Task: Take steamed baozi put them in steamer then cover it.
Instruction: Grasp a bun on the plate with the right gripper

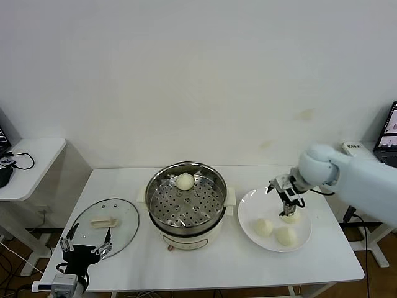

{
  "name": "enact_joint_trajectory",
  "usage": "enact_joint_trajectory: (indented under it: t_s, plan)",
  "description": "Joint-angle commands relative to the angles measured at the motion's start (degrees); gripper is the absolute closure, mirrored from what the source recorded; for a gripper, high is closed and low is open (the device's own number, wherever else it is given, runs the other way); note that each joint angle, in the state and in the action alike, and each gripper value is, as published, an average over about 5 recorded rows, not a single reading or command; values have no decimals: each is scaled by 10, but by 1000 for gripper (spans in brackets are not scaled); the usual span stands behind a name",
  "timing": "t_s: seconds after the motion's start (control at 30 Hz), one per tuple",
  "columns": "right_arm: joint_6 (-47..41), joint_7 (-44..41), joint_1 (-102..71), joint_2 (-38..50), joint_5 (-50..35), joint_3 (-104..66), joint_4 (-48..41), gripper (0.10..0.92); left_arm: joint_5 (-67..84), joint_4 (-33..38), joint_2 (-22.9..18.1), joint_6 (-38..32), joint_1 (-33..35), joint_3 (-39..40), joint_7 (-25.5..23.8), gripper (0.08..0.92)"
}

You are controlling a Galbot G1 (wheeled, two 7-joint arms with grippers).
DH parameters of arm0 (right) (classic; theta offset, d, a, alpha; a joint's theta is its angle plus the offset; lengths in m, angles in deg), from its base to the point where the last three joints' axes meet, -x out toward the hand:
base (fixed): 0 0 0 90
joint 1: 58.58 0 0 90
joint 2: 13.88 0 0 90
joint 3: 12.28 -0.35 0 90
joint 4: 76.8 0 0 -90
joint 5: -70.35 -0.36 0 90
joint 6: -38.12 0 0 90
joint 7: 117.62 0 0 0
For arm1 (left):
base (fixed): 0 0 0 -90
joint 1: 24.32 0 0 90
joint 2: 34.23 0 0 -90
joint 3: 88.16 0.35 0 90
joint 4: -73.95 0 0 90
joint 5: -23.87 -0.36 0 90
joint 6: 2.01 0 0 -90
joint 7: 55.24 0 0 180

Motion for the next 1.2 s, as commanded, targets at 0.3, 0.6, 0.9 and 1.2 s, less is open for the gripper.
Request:
enact_joint_trajectory:
  t_s: [0.3,0.6,0.9,1.2]
  plan:
    - [-7,6,-119,-47,39,-46,-57,202,1,-12,-1,0,-3,1,0,177]
    - [0,15,-150,-75,61,-69,-89,202,0,-14,-2,0,-3,3,-1,177]
    - [-2,14,-151,-92,66,-70,-106,210,0,-17,-2,0,-5,2,-2,177]
    - [-5,8,-141,-89,67,-69,-104,325,1,-18,-4,0,-7,1,-1,177]
